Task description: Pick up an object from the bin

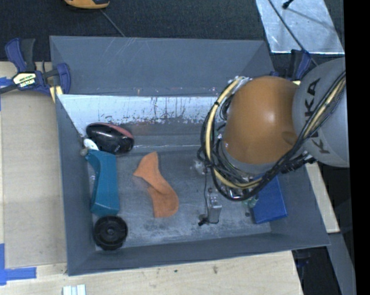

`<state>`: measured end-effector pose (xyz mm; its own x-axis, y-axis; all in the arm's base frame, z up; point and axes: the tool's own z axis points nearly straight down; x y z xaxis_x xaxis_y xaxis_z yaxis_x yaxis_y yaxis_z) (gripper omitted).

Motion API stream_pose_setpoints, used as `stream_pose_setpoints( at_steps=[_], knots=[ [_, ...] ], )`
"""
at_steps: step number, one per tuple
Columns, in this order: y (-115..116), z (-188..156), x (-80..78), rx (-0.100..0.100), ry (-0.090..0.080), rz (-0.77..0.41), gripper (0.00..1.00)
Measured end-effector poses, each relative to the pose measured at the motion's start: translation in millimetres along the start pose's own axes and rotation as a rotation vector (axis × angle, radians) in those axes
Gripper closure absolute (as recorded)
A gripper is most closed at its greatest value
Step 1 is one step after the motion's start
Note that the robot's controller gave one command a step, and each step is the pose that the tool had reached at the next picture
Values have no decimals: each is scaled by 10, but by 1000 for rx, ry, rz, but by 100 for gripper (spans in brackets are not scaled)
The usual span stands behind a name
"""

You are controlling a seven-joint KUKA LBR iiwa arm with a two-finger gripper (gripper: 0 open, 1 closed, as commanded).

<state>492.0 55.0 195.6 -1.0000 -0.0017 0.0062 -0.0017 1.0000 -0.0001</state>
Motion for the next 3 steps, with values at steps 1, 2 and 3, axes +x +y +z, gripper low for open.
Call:
stream_pose_setpoints(
  at_steps=[1, 2, 3],
  knots=[
    [-2, -45, -16, -1, -9, 2, 0],
    [207, 480, -106, -1, -16, -46, 0],
    [375, 1106, -187, -1, -7, 120, 100]
  ],
)
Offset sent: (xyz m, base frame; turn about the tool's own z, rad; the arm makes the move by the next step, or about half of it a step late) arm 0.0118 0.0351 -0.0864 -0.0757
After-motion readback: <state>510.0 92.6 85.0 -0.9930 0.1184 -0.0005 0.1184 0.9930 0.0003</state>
